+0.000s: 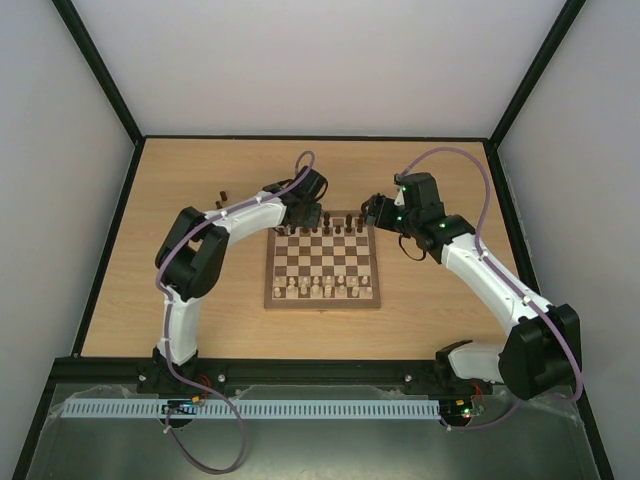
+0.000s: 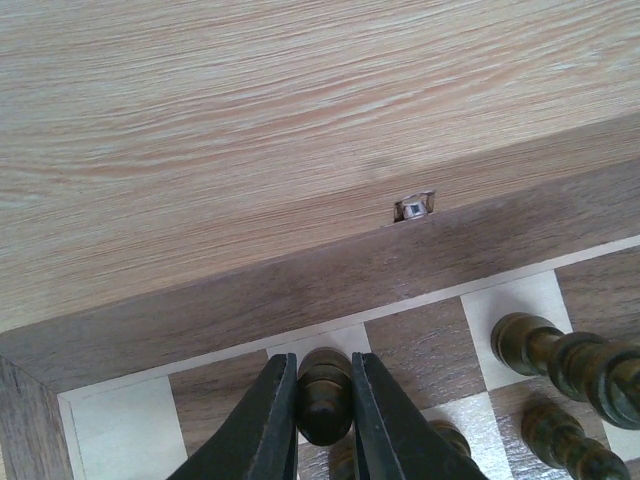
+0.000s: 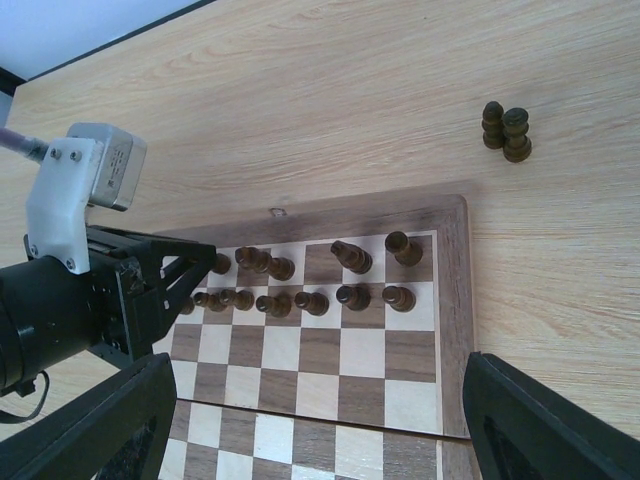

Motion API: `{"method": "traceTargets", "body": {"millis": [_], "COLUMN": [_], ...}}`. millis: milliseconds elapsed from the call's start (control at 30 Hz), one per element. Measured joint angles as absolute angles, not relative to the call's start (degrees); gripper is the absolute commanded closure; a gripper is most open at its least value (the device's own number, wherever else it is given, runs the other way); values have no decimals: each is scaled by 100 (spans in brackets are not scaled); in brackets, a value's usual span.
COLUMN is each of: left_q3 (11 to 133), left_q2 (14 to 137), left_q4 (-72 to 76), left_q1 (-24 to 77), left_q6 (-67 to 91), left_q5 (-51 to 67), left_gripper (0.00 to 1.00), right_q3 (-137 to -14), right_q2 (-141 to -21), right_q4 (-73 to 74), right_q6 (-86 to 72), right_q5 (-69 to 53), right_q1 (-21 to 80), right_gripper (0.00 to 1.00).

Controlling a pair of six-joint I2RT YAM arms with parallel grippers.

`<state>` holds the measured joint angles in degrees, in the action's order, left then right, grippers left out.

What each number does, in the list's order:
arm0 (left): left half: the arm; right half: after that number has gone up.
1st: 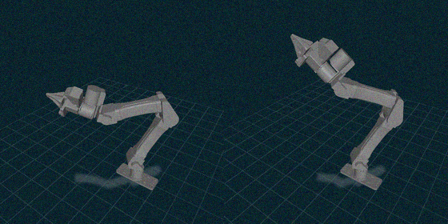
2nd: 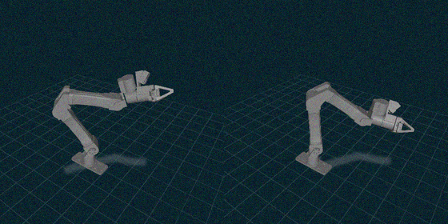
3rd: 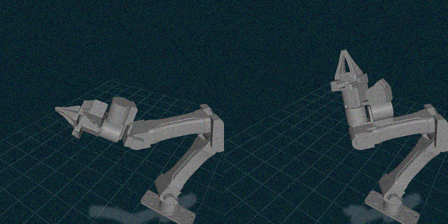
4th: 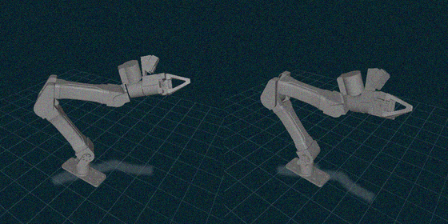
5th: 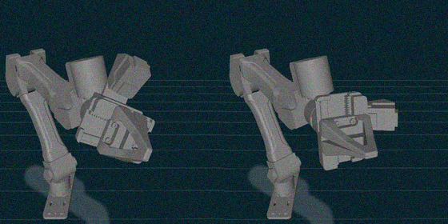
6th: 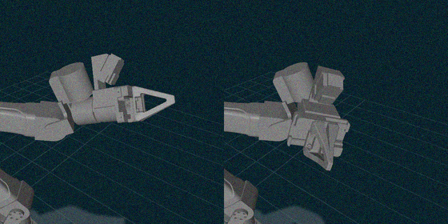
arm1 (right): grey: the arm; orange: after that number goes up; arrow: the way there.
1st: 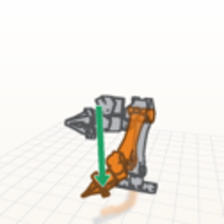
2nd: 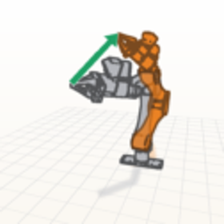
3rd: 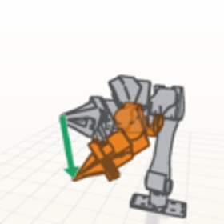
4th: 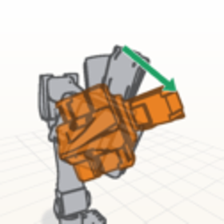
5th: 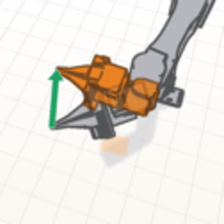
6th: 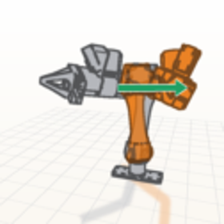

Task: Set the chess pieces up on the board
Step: Place the chess piece on the chessboard.

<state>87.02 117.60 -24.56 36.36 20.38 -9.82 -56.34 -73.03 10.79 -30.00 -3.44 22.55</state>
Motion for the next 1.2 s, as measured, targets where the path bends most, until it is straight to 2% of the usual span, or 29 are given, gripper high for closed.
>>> {"method": "traceTargets", "body": {"millis": [500, 867, 1200], "left_q3": [8696, 8606, 8606], "left_q2": [11789, 11789, 11747], "left_q4": [-2427, -2405, -2403], "left_q1": [3636, 3636, 3636], "left_q6": [2034, 2010, 2010], "left_q5": [-1011, -996, -1004], "left_gripper": [81, 62, 61], "right_q3": [-5596, -5594, -5594], "right_q2": [-7306, -7314, -7319], "right_q4": [1070, 1037, 1035], "right_q6": [-3002, -3004, -3004], "right_q5": [-399, -427, -458], "right_q1": [2255, 2255, 2255], "right_gripper": [20, 20, 18]}}
